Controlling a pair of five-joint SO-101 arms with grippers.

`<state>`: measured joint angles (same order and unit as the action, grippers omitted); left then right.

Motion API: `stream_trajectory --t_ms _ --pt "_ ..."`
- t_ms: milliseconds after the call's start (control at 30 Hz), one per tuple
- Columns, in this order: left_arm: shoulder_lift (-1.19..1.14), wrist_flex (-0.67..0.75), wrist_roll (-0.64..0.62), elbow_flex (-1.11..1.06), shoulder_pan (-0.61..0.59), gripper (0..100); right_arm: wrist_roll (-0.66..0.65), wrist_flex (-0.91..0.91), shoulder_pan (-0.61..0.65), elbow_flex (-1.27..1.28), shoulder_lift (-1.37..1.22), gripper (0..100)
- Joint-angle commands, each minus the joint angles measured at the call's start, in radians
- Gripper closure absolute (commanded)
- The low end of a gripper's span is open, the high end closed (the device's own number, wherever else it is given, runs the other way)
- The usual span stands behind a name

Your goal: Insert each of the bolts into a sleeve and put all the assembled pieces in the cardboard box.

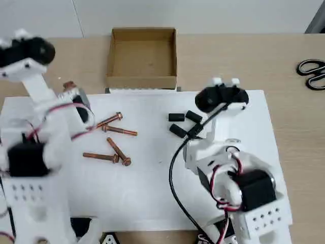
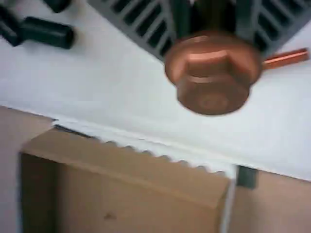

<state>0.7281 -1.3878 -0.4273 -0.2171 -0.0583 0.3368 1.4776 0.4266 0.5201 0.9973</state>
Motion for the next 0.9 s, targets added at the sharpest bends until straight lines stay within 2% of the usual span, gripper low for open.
stream_trajectory --t_ms 0,233,400,600,867 --pt "0.187 0.164 -0.057 -0.18 0.046 100 -0.049 -0.094 0.005 0.063 0.081 99.6" --pt "0.454 0.454 -0.098 -0.522 0.137 100 -0.08 -0.223 0.008 0.216 0.18 99.6" --pt "0.572 0.585 -0.141 -0.679 0.199 100 -0.08 -0.315 0.125 0.295 0.229 99.6" --pt "0.637 0.626 -0.189 -0.75 0.307 100 -0.081 -0.449 0.265 0.384 0.292 99.6" --pt "0.643 0.626 -0.21 -0.751 0.411 100 -0.213 -0.621 0.343 0.514 0.341 99.6"
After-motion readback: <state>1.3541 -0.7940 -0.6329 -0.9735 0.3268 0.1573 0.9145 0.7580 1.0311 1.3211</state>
